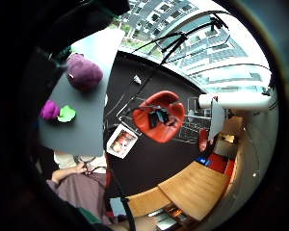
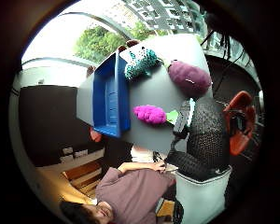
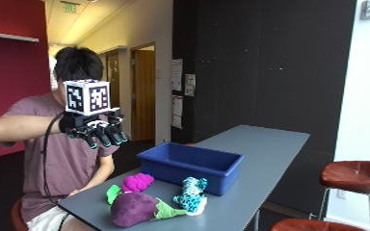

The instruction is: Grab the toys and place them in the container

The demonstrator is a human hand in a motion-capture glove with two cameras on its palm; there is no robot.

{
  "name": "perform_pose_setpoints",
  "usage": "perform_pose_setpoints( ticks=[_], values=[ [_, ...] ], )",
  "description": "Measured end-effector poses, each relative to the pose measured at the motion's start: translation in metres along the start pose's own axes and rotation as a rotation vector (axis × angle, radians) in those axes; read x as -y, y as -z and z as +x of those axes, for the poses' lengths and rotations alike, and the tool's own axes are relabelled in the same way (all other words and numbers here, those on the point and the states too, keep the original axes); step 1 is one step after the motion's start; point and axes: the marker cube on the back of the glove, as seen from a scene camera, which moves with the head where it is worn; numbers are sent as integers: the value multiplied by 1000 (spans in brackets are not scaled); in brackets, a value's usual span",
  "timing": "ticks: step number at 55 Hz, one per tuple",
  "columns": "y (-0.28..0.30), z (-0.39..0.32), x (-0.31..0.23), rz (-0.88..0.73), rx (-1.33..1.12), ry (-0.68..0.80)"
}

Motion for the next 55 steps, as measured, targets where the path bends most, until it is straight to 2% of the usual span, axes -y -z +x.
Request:
perform_pose_setpoints(
  ticks=[18,23,30,44,55],
  values=[
    [6,-13,25,-29,6,-10],
    [1,-13,41,-84,52,-58],
    [-9,-14,65,-76,57,-137],
    [-83,-14,112,-185,32,-263],
    [-150,-11,117,-271,-58,-255]
  ],
)
